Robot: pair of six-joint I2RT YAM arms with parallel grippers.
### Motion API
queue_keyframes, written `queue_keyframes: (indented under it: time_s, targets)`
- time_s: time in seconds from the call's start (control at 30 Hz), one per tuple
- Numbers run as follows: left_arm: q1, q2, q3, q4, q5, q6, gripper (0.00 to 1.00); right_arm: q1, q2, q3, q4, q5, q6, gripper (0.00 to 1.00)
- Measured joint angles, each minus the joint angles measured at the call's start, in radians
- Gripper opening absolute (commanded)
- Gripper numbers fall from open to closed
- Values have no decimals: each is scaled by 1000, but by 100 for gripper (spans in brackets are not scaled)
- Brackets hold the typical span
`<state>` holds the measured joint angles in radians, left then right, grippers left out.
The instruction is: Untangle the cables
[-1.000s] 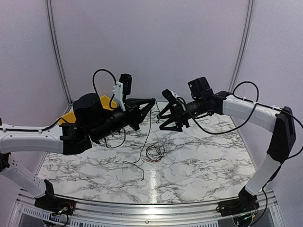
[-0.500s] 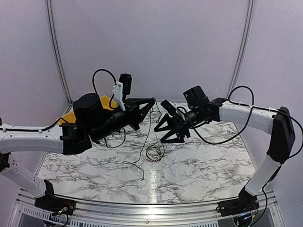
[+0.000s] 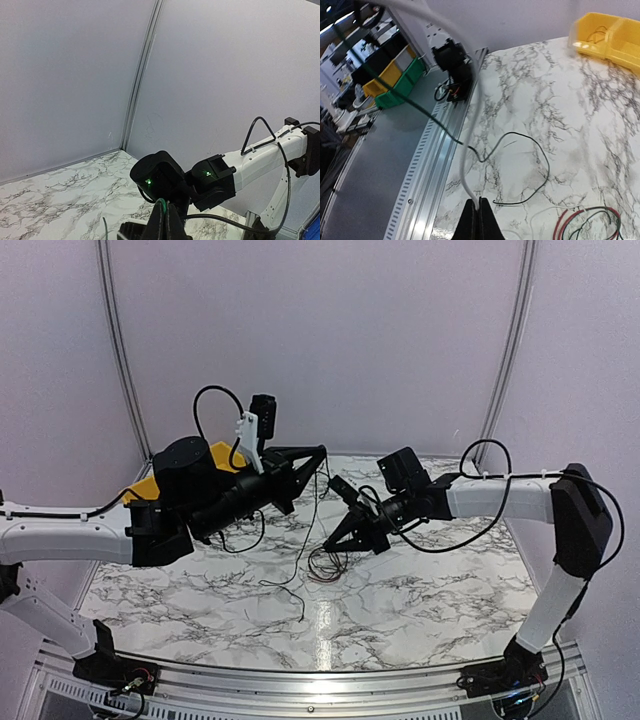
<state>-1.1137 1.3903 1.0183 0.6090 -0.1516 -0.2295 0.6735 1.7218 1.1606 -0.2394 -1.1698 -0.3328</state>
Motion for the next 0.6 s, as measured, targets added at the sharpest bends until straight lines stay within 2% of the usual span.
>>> queue_keyframes:
  time_s: [0.1,0.23,0.37,0.5,0.53,0.6]
  targets:
    - [0,-11,-1,0,1,-3,0,-48,20,-36,67,55,69,0]
    - [0,-46,-2,0,2,-13,0,-129,124,-33,121,167,152,0]
    - [0,-99,-2,0,2,-16,0,-192,265,-6,112,267,206,0]
    - [-3,-148,-2,12,1,-17,0,-213,317,2,94,323,233,0]
    - [-5,-156,-2,16,1,-17,0,-212,317,3,90,327,236,2]
    - [-6,-160,-2,21,-3,-16,0,-211,316,14,87,330,235,19]
